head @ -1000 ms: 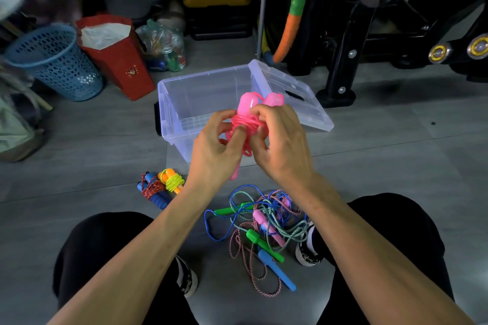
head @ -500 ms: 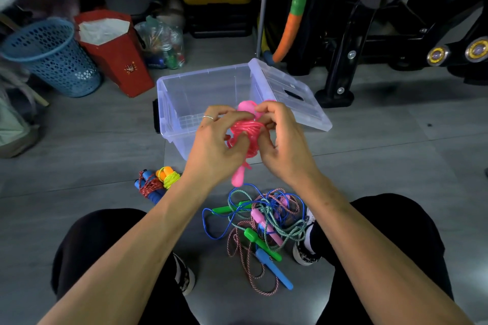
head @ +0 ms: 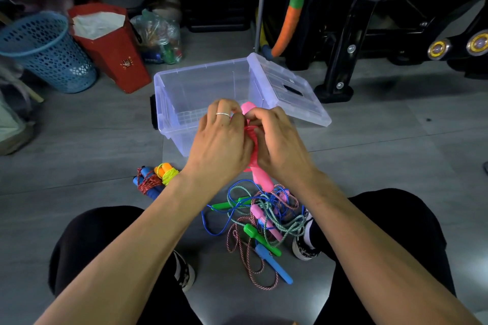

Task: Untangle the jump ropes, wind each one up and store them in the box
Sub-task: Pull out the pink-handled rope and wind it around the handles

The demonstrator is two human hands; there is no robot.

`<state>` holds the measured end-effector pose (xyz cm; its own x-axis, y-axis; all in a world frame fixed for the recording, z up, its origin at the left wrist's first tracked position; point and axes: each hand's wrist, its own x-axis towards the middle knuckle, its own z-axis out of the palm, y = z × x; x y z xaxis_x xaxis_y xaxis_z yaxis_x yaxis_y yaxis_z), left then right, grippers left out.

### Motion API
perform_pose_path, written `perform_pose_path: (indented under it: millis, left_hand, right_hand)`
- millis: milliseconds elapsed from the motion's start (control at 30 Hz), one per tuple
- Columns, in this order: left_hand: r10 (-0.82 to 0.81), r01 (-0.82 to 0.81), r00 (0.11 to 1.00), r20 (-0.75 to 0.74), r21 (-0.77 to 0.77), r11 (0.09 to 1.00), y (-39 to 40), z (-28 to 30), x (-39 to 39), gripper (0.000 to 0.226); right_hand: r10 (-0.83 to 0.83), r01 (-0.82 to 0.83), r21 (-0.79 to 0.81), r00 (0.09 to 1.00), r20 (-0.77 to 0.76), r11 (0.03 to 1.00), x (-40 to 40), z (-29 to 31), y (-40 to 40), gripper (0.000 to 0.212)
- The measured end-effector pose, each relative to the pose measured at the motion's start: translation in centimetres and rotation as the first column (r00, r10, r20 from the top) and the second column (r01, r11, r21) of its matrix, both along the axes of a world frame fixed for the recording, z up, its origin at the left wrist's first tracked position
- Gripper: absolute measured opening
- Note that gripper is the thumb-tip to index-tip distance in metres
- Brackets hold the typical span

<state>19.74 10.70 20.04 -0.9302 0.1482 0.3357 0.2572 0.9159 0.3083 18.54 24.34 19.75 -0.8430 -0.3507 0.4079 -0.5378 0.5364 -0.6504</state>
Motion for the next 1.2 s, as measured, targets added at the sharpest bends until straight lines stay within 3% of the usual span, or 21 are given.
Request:
perform_pose_path:
  millis: [67,133,267,367,467,533,600,667,733,867,1000,1200]
  left_hand:
    - [-0.012,0.010,0.999,0.036,0.061,0.998,0.1,-0.6,-0.1,0.048]
    - [-0.031,-0.002,0.994,0.109,0.286,0.958,0.2,-0.9,-0.1,0.047]
    - [-0.058,-0.120,0.957,0.283,0.574,0.810,0.2,-1.2,-0.5,0.025]
    - [-0.160,-0.148,0.930,0.331,0.735,0.661,-0.1,-0.7,-0.7,0.026]
    - [-0.221,-0.162,0.919,0.327,0.822,0.546,-0.2,-0.5,-0.6,0.021]
    - [-0.261,-0.215,0.907,0.331,0.896,0.389,0.0,-0.4,-0.5,0.008]
    - [-0.304,-0.270,0.889,0.343,0.928,0.258,-0.1,-0.4,-0.4,0.010]
    - [-0.331,-0.301,0.876,0.352,0.933,0.195,-0.2,-0.2,-0.2,0.006]
    - [-0.339,-0.320,0.870,0.357,0.934,0.161,-0.1,0.0,-0.1,0.018]
    - [-0.277,-0.326,0.890,0.363,0.930,0.172,-0.6,0.3,-0.3,0.025]
    - [-0.088,-0.299,0.930,0.356,0.875,0.382,-0.5,0.3,-0.1,0.024]
    - [-0.049,-0.170,0.970,0.237,0.811,0.560,-1.1,0.7,-0.5,0.027]
  right_hand:
    - [-0.015,0.015,0.016,0.999,-0.029,1.000,0.0,-0.1,-0.1,0.049]
    - [-0.020,0.024,0.049,0.997,-0.081,0.998,-0.1,-0.3,-0.1,0.049]
    - [0.002,-0.001,0.024,0.999,-0.034,1.000,-0.3,-0.6,0.5,0.050]
    - [-0.005,0.002,-0.090,0.999,-0.035,0.996,-0.5,-0.5,1.1,0.028]
    - [-0.067,0.058,-0.071,0.987,-0.144,0.996,-0.8,-1.0,1.6,0.009]
    - [-0.098,0.087,-0.068,0.977,-0.188,0.994,-0.9,-1.0,1.8,0.009]
    - [-0.112,0.096,-0.083,0.973,-0.204,0.992,-0.9,-0.7,2.0,0.008]
    - [-0.116,0.096,-0.106,0.974,-0.196,0.990,-1.0,-0.4,2.1,0.005]
    - [-0.113,0.090,-0.140,0.980,-0.162,0.986,-0.9,-0.2,2.1,0.008]
    - [-0.065,0.058,-0.171,0.997,-0.037,0.984,-0.8,0.1,1.9,0.021]
    - [-0.088,0.096,-0.120,0.994,0.068,0.988,-0.8,-0.2,1.3,0.032]
    - [-0.104,0.109,-0.100,0.993,0.050,0.989,-0.8,-0.6,0.6,0.014]
